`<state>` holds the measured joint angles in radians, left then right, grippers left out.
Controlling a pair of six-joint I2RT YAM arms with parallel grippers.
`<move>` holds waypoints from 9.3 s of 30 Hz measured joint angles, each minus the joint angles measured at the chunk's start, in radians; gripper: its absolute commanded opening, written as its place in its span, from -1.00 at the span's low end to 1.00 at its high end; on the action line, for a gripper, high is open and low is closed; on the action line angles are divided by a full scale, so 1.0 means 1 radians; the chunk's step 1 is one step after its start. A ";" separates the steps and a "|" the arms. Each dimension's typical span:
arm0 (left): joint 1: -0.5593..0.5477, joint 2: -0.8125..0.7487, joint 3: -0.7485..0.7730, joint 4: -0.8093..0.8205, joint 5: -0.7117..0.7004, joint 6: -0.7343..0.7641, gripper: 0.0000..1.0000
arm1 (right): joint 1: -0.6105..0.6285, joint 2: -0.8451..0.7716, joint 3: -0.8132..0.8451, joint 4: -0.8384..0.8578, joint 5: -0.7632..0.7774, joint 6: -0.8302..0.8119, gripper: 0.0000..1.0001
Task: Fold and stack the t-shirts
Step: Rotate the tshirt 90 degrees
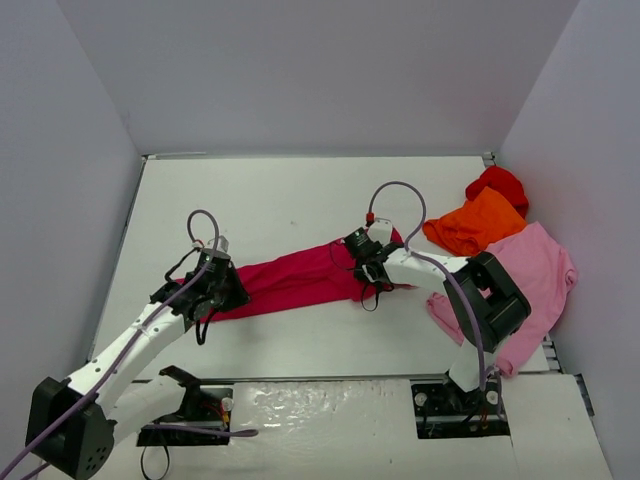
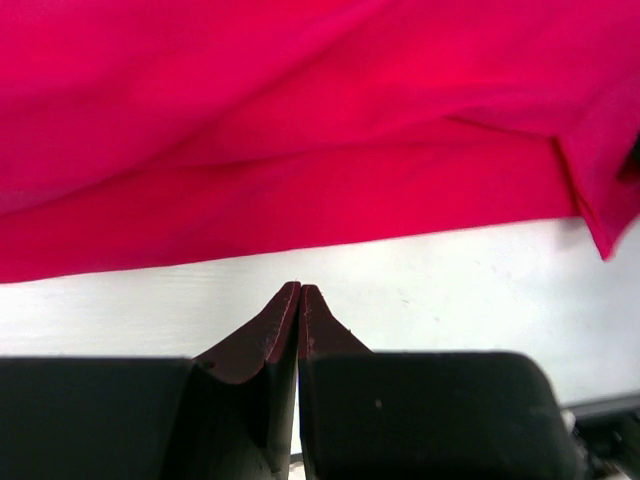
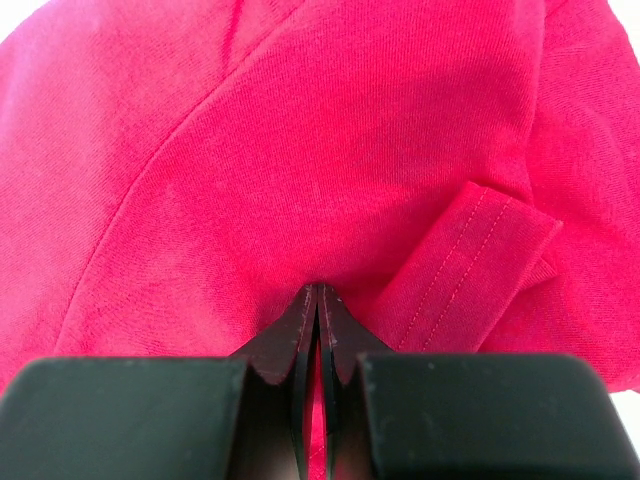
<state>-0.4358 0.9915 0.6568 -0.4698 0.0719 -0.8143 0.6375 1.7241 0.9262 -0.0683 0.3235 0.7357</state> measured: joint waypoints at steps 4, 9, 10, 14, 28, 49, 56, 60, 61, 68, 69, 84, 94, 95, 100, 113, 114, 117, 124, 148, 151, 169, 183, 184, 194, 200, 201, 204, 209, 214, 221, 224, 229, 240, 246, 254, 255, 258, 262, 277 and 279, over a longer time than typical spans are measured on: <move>-0.001 0.026 0.165 -0.126 -0.132 0.058 -1.00 | -0.024 0.004 0.000 0.024 -0.010 -0.008 -1.00; -0.001 0.221 0.425 -0.144 -0.239 0.141 -1.00 | -0.063 0.008 -0.001 0.049 -0.022 -0.023 -1.00; -0.001 0.269 0.443 -0.128 -0.252 0.152 -1.00 | -0.069 0.008 -0.001 0.052 -0.023 -0.025 -1.00; -0.001 0.459 0.415 -0.081 -0.261 0.178 -1.00 | -0.079 0.008 -0.003 0.059 -0.027 -0.031 -1.00; -0.019 0.536 0.245 0.013 -0.181 0.149 -1.00 | -0.129 0.044 0.045 0.051 -0.040 -0.055 -1.00; -0.043 0.237 -0.045 0.003 -0.174 0.043 -1.00 | -0.161 0.545 0.730 0.065 -0.132 -0.187 -1.00; -0.043 0.229 -0.064 0.009 -0.165 0.038 -1.00 | -0.158 0.698 0.893 0.252 -0.353 -0.272 -1.00; -0.043 0.187 -0.094 0.008 -0.165 0.036 -1.00 | -0.148 0.729 0.914 0.332 -0.418 -0.322 -1.00; -0.043 0.165 -0.103 0.006 -0.167 0.036 -1.00 | -0.144 0.729 0.911 0.339 -0.418 -0.336 -0.98; -0.043 -0.087 -0.148 0.001 -0.229 0.033 -1.00 | -0.055 0.502 0.653 0.421 -0.304 -0.450 -0.18; -0.044 -0.127 -0.149 0.000 -0.241 0.033 -1.00 | -0.041 0.451 0.623 0.433 -0.292 -0.456 -0.11; -0.053 -0.628 -0.028 -0.209 -0.350 0.009 -1.00 | 0.147 0.131 0.293 0.583 -0.380 -0.294 -1.00; -0.053 -0.761 0.217 -0.397 -0.475 -0.042 -0.93 | 0.399 0.303 0.346 0.567 -0.449 -0.203 -1.00; -0.053 -0.761 0.215 -0.418 -0.478 -0.049 -0.93 | 0.413 0.309 0.357 0.571 -0.457 -0.195 -1.00; -0.053 -0.763 0.199 -0.494 -0.484 -0.070 -0.91 | 0.450 0.338 0.392 0.605 -0.496 -0.151 -1.00; -0.053 -0.798 0.178 -0.552 -0.506 -0.092 -0.89 | 0.559 0.434 0.409 0.609 -0.541 -0.070 -1.00; -0.053 -0.798 0.178 -0.553 -0.506 -0.092 -0.89 | 0.567 0.434 0.400 0.615 -0.546 -0.060 -1.00; -0.053 -0.798 0.178 -0.559 -0.507 -0.092 -0.88 | 0.586 0.434 0.351 0.635 -0.558 -0.033 -1.00; -0.053 -0.807 0.178 -0.586 -0.521 -0.095 -0.87 | 0.576 0.331 0.158 0.665 -0.554 0.016 -1.00; -0.053 -0.811 0.178 -0.587 -0.522 -0.105 -0.87 | 0.512 -0.149 -0.195 0.210 -0.336 0.014 -1.00; -0.053 -0.797 0.176 -0.581 -0.521 -0.105 -0.87 | 0.538 -0.219 -0.251 0.180 -0.342 0.046 -1.00; -0.053 -0.646 0.148 -0.520 -0.431 -0.091 -0.87 | 0.011 0.161 0.388 0.178 -0.303 -0.139 -1.00; -0.053 -0.581 0.148 -0.513 -0.322 -0.088 -0.87 | -0.164 0.659 0.934 0.076 -0.312 -0.198 -1.00; -0.053 -0.582 0.148 -0.515 -0.323 -0.088 -0.87 | -0.167 0.666 0.948 0.072 -0.312 -0.199 -1.00; -0.053 -0.584 0.148 -0.522 -0.311 -0.083 -0.87 | -0.203 0.912 1.281 0.107 -0.478 -0.161 -1.00; -0.053 -0.585 0.149 -0.533 -0.307 -0.072 -0.87 | -0.200 1.057 1.457 0.194 -0.626 -0.112 -1.00; -0.053 -0.586 0.149 -0.535 -0.307 -0.070 -0.86 | -0.199 1.069 1.461 0.222 -0.654 -0.105 -0.97; -0.053 -0.588 0.149 -0.536 -0.304 -0.062 -0.87 | -0.191 1.081 1.440 0.302 -0.711 -0.107 -0.83; -0.053 -0.592 0.147 -0.522 -0.287 -0.048 -0.86 | -0.144 0.886 1.087 0.487 -0.637 -0.210 0.27; -0.053 -0.633 0.142 -0.502 -0.279 -0.030 -0.29 | -0.079 0.652 0.823 0.543 -0.525 -0.284 0.96; -0.053 -0.596 0.150 -0.487 -0.246 0.000 -0.15 | -0.073 0.317 0.613 0.554 -0.410 -0.333 0.88; -0.053 -0.462 0.179 -0.495 -0.196 -0.002 -0.14 | -0.072 0.125 0.436 0.492 -0.374 -0.314 0.84; -0.053 -0.295 0.172 -0.460 -0.070 -0.032 -0.13 | -0.004 -0.063 0.147 0.404 -0.372 -0.240 0.77; -0.053 -0.331 -0.021 -0.379 0.111 -0.200 -0.08 | 0.186 -0.317 -0.335 0.309 -0.440 0.020 0.66; -0.053 -0.305 -0.092 -0.362 0.141 -0.245 -0.07 | 0.285 -0.312 -0.379 0.389 -0.478 0.111 0.66; -0.053 -0.328 -0.093 -0.381 0.081 -0.265 -0.07 | 0.357 -0.146 -0.365 0.676 -0.570 0.224 0.66; -0.053 -0.337 -0.083 -0.392 0.067 -0.264 -0.07 | 0.365 -0.123 -0.357 0.705 -0.577 0.231 0.65; -0.053 -0.362 -0.030 -0.417 0.028 -0.263 -0.07 | 0.376 -0.064 -0.328 0.772 -0.604 0.250 0.64; -0.053 -0.372 0.019 -0.434 0.001 -0.256 -0.07 | 0.386 -0.019 -0.309 0.826 -0.629 0.275 0.62; -0.053 -0.327 -0.001 -0.418 0.010 -0.234 -0.07 | 0.460 -0.061 -0.304 0.592 -0.605 0.261 -0.45; -0.053 -0.313 -0.001 -0.409 0.013 -0.231 -0.07 | 0.463 -0.067 -0.304 0.582 -0.599 0.263 -0.19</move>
<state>-0.4889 0.6781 0.6559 -0.8790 0.0851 -1.0456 1.1002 1.6566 0.6220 0.5140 -0.2759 0.9983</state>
